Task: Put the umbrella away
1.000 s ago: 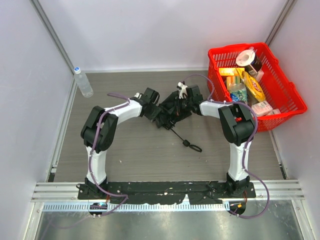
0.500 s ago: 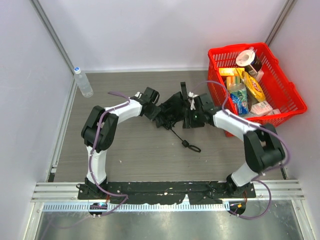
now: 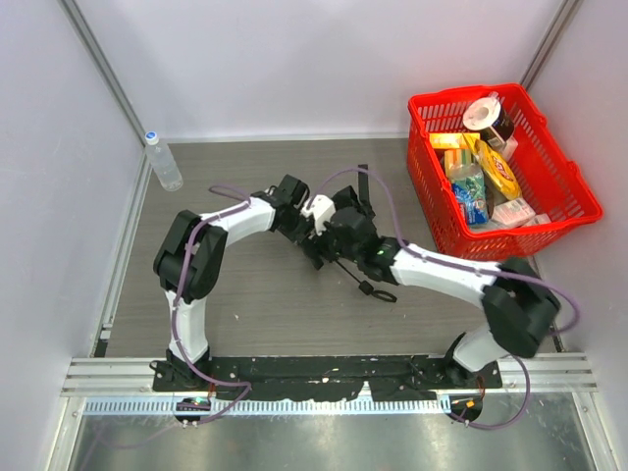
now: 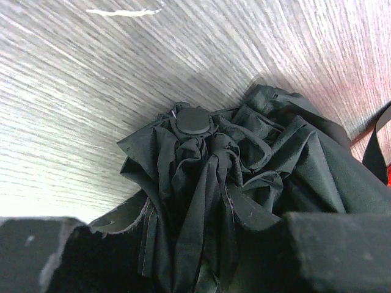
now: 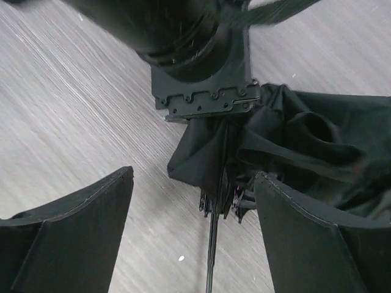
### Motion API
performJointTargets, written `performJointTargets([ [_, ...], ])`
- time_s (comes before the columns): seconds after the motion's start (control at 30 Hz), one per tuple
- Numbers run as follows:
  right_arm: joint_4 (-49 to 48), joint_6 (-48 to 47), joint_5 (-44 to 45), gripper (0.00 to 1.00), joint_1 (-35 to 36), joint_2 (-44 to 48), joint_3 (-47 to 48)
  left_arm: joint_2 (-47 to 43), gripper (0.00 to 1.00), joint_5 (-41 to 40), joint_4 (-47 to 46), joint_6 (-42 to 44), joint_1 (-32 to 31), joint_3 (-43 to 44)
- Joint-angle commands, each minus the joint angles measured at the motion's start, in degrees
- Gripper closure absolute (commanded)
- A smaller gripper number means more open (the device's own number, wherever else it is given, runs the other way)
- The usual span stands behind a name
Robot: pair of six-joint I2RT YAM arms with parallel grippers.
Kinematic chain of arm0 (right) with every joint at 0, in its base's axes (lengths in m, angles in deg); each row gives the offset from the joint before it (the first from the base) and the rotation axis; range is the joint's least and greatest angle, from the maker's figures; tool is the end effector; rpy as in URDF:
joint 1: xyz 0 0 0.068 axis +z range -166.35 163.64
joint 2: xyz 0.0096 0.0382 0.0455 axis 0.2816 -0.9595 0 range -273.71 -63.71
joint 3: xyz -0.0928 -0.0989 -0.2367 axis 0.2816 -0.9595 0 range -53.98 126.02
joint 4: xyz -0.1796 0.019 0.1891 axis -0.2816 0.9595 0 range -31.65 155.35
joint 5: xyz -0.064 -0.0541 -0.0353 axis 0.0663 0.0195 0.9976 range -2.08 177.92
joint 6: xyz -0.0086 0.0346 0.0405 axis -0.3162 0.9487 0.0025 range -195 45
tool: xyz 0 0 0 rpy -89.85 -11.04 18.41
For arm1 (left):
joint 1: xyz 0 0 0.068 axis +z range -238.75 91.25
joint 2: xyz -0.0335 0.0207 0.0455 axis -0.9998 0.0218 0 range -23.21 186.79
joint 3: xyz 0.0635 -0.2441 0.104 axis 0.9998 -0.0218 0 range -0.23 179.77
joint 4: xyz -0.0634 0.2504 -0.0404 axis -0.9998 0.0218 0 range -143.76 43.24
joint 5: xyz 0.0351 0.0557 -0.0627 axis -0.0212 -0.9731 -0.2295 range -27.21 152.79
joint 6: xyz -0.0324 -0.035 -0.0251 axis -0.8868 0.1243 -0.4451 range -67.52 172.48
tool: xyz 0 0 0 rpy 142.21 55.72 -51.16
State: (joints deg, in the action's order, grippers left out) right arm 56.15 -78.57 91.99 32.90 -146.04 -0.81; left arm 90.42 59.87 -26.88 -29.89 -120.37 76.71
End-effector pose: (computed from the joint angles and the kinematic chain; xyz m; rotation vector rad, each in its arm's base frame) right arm 0.2143 0.2451 0.2584 -0.8788 1.8707 0.4242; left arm 0.3474 -0.2116 0.1591 -1.2165 2.5256 -0.5134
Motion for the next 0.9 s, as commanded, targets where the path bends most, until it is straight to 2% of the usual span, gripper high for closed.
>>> performJointTargets([
  [0.0,-11.6,-7.8,2.2,0.16,0.4,-7.4,1.2,0.8,1.00,1.0,13.4,0.3,-0.4,-3.5],
  [0.17,-13.1,-9.0,3.7,0.15,0.8,-12.2,2.4,-0.2,1.00,-0.2,14.0,-0.7,-0.4,-4.1],
  [0.3,-13.7,-10.4,10.7,0.16,2.2,-16.9,4.0,-0.6,1.00,0.0,13.6,-2.3,-0.4,-4.7],
  [0.4,-12.7,-10.5,15.3,0.23,3.1,-20.1,5.4,-0.9,1.00,-0.2,13.4,-2.7,-0.5,-4.7],
  [0.67,-14.5,-8.9,19.9,0.25,3.3,-25.8,1.5,-2.2,1.00,-2.4,14.4,-3.5,-0.6,-4.8],
  [0.73,-14.9,-9.1,21.6,0.28,3.1,-27.5,1.7,-2.5,1.00,-2.4,14.2,-3.5,-0.6,-5.1],
  [0.8,-15.2,-9.3,21.7,0.37,2.9,-28.9,1.9,-3.0,1.00,-2.3,13.8,-3.5,-0.7,-5.7],
  [0.83,-15.6,-9.3,19.9,0.50,2.5,-29.2,1.7,-3.6,1.00,-2.3,13.2,-3.5,-0.7,-6.1],
  [0.87,-16.4,-8.9,19.2,0.58,2.3,-29.6,1.3,-3.9,1.00,-2.3,12.4,-3.6,-0.7,-6.7],
])
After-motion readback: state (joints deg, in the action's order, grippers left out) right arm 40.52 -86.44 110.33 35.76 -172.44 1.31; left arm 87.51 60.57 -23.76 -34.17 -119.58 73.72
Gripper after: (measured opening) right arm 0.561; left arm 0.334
